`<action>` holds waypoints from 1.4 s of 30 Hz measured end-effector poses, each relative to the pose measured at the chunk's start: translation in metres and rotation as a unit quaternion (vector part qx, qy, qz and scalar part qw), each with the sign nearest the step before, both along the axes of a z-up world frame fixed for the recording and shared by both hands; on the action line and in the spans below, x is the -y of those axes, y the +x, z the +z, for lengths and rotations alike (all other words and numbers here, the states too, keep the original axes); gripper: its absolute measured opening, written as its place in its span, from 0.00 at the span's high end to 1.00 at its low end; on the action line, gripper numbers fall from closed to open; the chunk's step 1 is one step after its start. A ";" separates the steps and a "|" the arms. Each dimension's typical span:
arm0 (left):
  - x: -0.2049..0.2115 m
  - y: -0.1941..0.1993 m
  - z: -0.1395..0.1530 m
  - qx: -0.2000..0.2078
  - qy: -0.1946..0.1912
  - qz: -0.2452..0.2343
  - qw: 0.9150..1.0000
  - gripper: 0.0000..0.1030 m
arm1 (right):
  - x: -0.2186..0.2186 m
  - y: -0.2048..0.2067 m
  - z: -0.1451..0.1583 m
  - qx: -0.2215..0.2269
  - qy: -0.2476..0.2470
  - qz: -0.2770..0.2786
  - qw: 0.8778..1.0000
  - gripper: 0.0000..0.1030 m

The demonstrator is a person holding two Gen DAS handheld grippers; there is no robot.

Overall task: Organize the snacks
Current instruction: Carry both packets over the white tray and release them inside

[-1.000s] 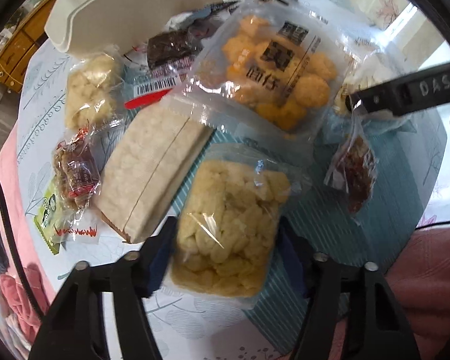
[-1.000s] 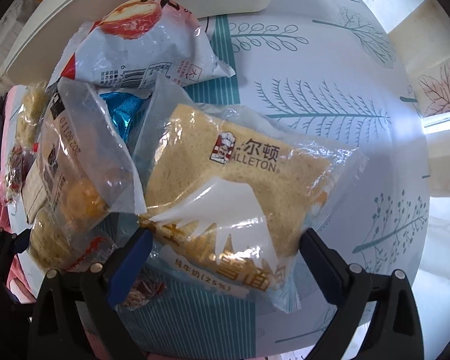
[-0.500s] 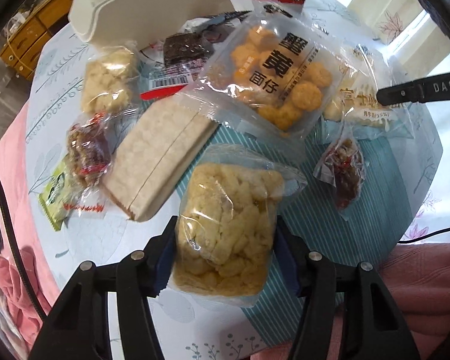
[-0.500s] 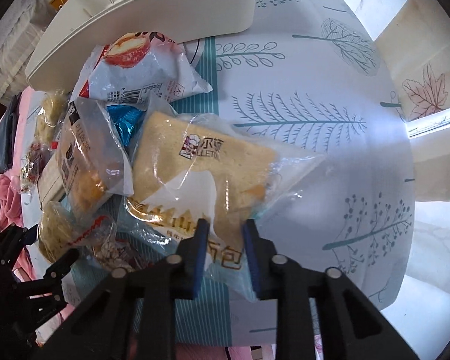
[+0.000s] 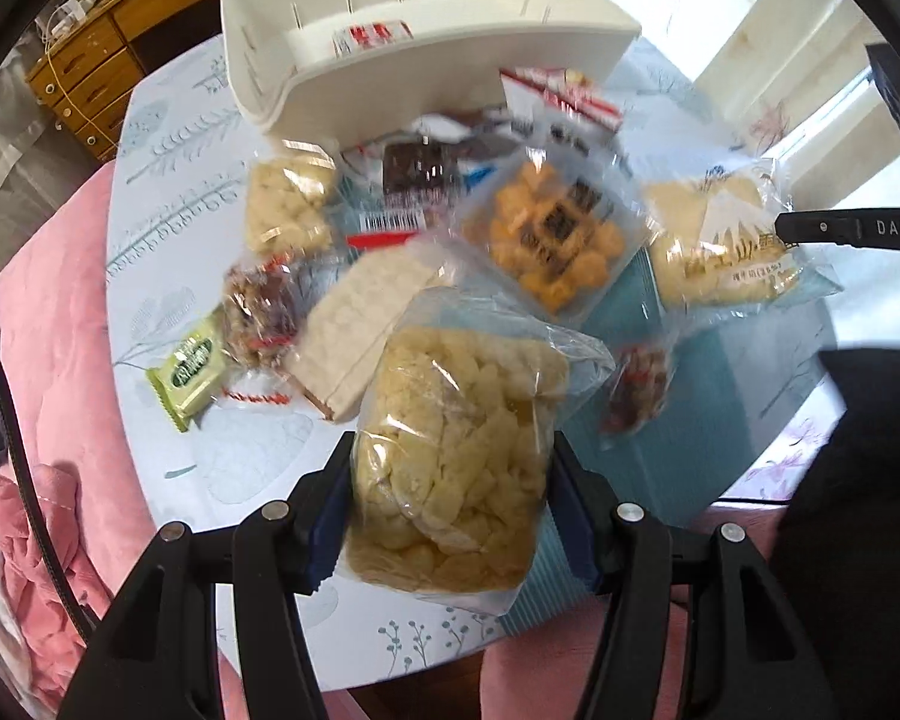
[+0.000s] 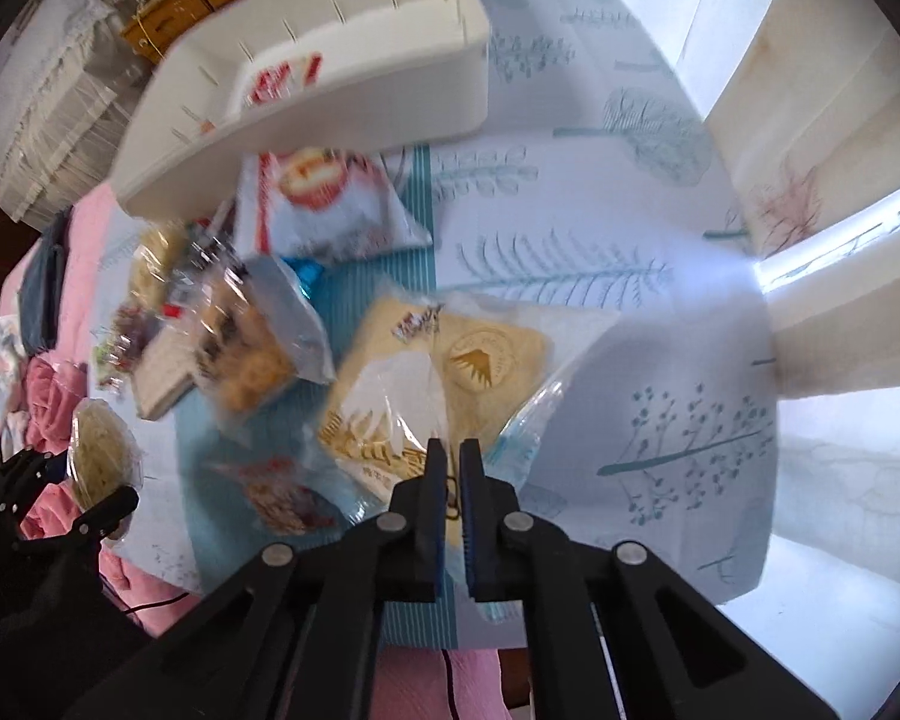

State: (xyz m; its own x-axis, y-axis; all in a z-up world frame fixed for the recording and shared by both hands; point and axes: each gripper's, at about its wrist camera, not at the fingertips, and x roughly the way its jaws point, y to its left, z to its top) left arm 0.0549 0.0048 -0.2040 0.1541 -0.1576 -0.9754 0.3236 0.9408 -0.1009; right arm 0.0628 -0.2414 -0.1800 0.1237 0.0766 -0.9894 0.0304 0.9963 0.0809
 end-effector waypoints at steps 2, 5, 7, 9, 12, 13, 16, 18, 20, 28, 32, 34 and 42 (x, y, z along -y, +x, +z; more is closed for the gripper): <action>0.001 0.002 0.019 0.006 -0.008 0.002 1.000 0.44 | 0.001 0.005 0.014 0.015 0.000 0.010 1.000 0.97; 0.003 0.012 0.039 0.022 -0.012 0.004 1.000 0.44 | 0.001 0.014 0.041 0.036 0.003 0.021 0.999 0.97; 0.006 0.023 0.058 0.035 -0.017 0.006 0.999 0.44 | 0.003 0.019 0.058 0.051 0.007 0.027 0.998 0.98; 0.008 0.030 0.075 0.049 -0.018 0.009 0.999 0.44 | 0.001 0.026 0.076 0.069 0.018 0.033 0.997 0.98; 0.009 0.047 0.102 0.076 -0.021 0.015 0.997 0.44 | -0.007 0.034 0.097 0.095 0.031 0.045 0.994 0.98; 0.010 0.054 0.108 0.084 -0.022 0.017 0.996 0.44 | -0.009 0.038 0.106 0.105 0.035 0.048 0.993 0.98; 0.011 0.072 0.125 0.112 -0.023 0.026 0.993 0.44 | -0.019 0.051 0.127 0.136 0.042 0.064 0.988 0.98; 0.010 0.086 0.132 0.126 -0.025 0.040 0.991 0.44 | -0.024 0.058 0.137 0.151 0.046 0.070 0.985 0.98; 0.008 0.101 0.138 0.139 -0.032 0.062 0.988 0.44 | -0.029 0.069 0.145 0.163 0.052 0.073 0.983 0.98; 0.000 0.155 0.132 0.157 -0.050 0.147 0.975 0.44 | -0.044 0.118 0.151 0.222 0.078 0.075 0.969 0.98; 0.003 0.178 0.112 0.153 -0.070 0.167 0.971 0.44 | -0.047 0.144 0.135 0.223 0.091 0.073 0.968 0.98; 0.008 0.183 0.103 0.157 -0.072 0.159 0.972 0.44 | -0.046 0.157 0.123 0.219 0.110 0.071 0.967 0.98; 0.018 0.216 0.068 0.133 -0.057 0.170 0.975 0.41 | -0.044 0.185 0.089 0.192 0.125 0.044 0.972 0.92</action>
